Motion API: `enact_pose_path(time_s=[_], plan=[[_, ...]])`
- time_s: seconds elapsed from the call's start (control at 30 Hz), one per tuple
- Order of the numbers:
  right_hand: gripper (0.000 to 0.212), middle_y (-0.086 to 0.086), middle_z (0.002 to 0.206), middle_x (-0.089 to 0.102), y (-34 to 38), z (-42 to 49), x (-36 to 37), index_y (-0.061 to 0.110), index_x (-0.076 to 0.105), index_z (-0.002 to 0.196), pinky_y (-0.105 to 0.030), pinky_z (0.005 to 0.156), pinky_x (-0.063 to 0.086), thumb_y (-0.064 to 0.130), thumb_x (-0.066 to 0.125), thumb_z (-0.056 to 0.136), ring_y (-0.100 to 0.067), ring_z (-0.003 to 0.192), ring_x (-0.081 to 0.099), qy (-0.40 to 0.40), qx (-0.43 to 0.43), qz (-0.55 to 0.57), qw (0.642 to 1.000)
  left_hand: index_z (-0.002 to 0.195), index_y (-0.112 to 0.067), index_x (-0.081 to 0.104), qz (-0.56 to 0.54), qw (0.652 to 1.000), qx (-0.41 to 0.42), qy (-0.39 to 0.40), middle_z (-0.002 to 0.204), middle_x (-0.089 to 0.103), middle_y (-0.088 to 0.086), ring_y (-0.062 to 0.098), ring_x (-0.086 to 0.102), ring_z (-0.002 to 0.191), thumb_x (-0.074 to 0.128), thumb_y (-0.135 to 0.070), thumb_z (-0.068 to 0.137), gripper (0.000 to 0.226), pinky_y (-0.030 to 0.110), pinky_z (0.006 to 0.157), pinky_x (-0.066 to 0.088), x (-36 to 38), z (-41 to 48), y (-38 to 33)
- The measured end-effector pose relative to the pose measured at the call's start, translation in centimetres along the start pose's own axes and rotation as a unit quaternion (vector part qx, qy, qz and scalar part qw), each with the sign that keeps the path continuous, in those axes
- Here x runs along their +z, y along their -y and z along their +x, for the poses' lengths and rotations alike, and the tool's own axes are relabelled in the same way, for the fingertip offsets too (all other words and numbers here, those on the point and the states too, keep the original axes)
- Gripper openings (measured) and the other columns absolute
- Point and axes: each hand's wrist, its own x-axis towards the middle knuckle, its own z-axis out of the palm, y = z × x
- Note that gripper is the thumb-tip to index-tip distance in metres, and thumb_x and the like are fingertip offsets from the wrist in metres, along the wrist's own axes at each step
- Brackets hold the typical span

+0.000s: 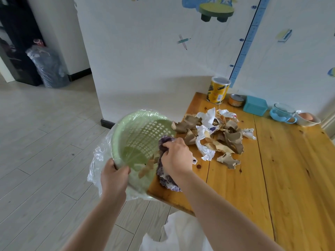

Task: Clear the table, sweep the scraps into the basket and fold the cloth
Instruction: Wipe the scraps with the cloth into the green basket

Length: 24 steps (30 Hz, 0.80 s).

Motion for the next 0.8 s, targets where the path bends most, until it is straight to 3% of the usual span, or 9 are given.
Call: enact_pose_path(time_s=[0.1, 0.2, 0.27, 0.43, 0.57, 0.67, 0.73, 0.8], plan=[[0.038, -0.013, 0.119, 0.048, 0.4, 0.5, 0.5, 0.012, 0.061, 0.118, -0.031, 0.079, 0.04, 0.004, 0.041, 0.087, -0.031, 0.104, 0.051, 0.011, -0.02, 0.009, 1.0, 0.081, -0.004, 0.05, -0.004, 1.0, -0.006, 0.005, 0.066, 0.043, 0.005, 0.021, 0.04, 0.064, 0.048, 0.011, 0.068, 0.02, 0.031, 0.054, 0.032, 0.2, 0.2, -0.1], [0.038, -0.014, 0.123, 0.05, 0.6, 1.2, 0.9, 0.014, 0.06, 0.123, -0.031, 0.09, 0.043, 0.004, 0.042, 0.09, -0.03, 0.11, 0.051, 0.027, -0.05, 0.062, 0.996, 0.076, -0.006, 0.048, -0.007, 1.0, -0.01, 0.012, 0.068, 0.045, 0.008, 0.022, 0.043, 0.066, 0.048, 0.011, 0.068, 0.018, 0.033, 0.057, 0.036, 0.4, 0.3, -0.1], [0.036, -0.013, 0.123, 0.054, 0.7, 1.3, 0.9, 0.013, 0.061, 0.121, -0.021, 0.09, 0.04, 0.003, 0.045, 0.091, -0.026, 0.111, 0.053, 0.024, -0.076, 0.108, 0.991, 0.073, -0.007, 0.047, -0.004, 1.0, -0.01, 0.016, 0.068, 0.046, 0.008, 0.022, 0.044, 0.065, 0.048, 0.011, 0.069, 0.019, 0.032, 0.056, 0.036, 0.5, 0.3, -0.2], [0.03, -0.01, 0.106, 0.058, -0.1, 0.8, -0.9, 0.007, 0.066, 0.113, -0.001, 0.079, 0.042, -0.001, 0.052, 0.088, -0.012, 0.087, 0.055, -0.101, -0.102, 0.209, 0.967, 0.077, -0.007, 0.048, -0.002, 1.0, -0.014, 0.022, 0.072, 0.049, 0.009, 0.023, 0.047, 0.067, 0.049, 0.009, 0.069, 0.018, 0.035, 0.059, 0.037, 1.0, 0.8, -0.2], [0.029, -0.004, 0.102, 0.057, -3.2, 0.7, -4.3, 0.007, 0.066, 0.112, 0.003, 0.073, 0.039, -0.001, 0.053, 0.088, -0.01, 0.087, 0.052, -0.211, -0.047, 0.214, 0.952, 0.071, -0.01, 0.044, 0.018, 1.0, -0.005, 0.016, 0.068, 0.045, 0.005, 0.023, 0.043, 0.063, 0.05, 0.007, 0.072, 0.018, 0.031, 0.055, 0.034, 2.0, 1.6, -0.7], [0.03, 0.001, 0.104, 0.055, -7.2, 0.6, -6.7, 0.011, 0.066, 0.114, -0.003, 0.075, 0.04, 0.002, 0.053, 0.088, -0.013, 0.09, 0.053, -0.258, 0.044, 0.178, 0.949, 0.074, -0.009, 0.044, 0.022, 1.0, -0.004, 0.014, 0.067, 0.042, 0.004, 0.021, 0.04, 0.063, 0.049, 0.006, 0.072, 0.017, 0.03, 0.052, 0.029, 3.1, 2.1, -0.9], [0.032, -0.004, 0.108, 0.058, -9.7, 0.2, -7.5, 0.014, 0.065, 0.115, -0.024, 0.076, 0.049, 0.003, 0.053, 0.088, -0.021, 0.089, 0.057, -0.276, 0.104, 0.161, 0.942, 0.073, -0.009, 0.044, 0.028, 0.999, -0.004, 0.017, 0.066, 0.042, 0.004, 0.021, 0.039, 0.06, 0.049, 0.006, 0.073, 0.016, 0.029, 0.051, 0.029, 3.6, 2.3, -0.9], [0.033, -0.007, 0.111, 0.057, -11.5, -0.3, -7.4, 0.015, 0.064, 0.116, -0.031, 0.069, 0.049, 0.003, 0.052, 0.088, -0.023, 0.085, 0.057, -0.27, 0.157, 0.153, 0.938, 0.072, -0.009, 0.044, 0.024, 0.999, -0.003, 0.025, 0.066, 0.043, 0.005, 0.02, 0.039, 0.058, 0.049, 0.006, 0.072, 0.016, 0.028, 0.05, 0.03, 3.8, 2.4, -1.0]])
